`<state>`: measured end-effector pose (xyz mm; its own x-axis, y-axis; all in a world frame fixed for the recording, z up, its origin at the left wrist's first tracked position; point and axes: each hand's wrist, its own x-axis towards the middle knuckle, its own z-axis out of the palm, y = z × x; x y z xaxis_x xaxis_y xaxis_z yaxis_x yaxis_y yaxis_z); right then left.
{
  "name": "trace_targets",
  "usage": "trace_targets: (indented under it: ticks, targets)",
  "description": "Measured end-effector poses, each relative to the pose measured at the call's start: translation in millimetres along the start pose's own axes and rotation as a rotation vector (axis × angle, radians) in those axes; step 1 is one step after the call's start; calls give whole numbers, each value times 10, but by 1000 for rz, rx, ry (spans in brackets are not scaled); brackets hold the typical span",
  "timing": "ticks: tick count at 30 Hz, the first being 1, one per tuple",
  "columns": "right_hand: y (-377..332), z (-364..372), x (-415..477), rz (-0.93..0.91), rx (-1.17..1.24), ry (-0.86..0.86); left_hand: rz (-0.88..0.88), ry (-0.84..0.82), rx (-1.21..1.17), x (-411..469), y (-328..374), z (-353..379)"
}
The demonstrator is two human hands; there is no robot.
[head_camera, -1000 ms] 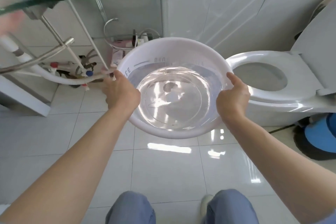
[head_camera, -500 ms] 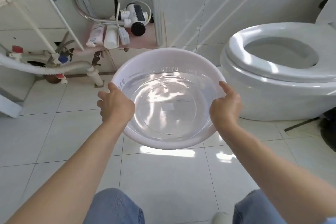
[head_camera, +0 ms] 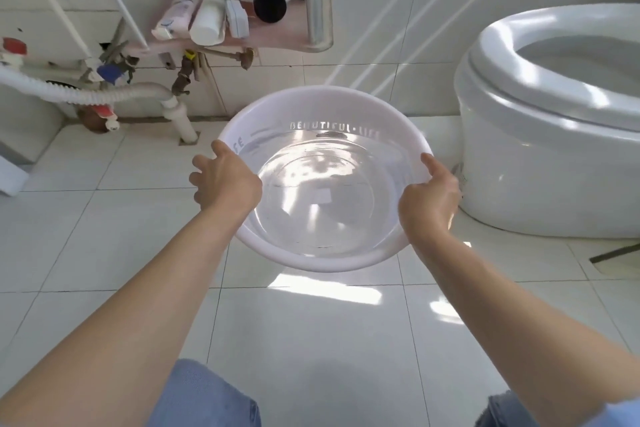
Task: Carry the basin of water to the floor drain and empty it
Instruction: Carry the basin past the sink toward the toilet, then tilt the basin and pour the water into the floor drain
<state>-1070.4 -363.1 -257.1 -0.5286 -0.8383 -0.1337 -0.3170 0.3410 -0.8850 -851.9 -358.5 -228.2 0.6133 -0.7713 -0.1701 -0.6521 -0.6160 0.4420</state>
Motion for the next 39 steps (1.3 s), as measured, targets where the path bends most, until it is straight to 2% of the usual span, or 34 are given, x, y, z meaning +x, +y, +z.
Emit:
trace_targets:
  ticks: [17,39]
  targets:
    - [128,28,585,-171,-83,-115,-173,48,-14,44,246,439]
    - [498,1103,715,48,-159,29,-39,-82,98,1198,-3,952]
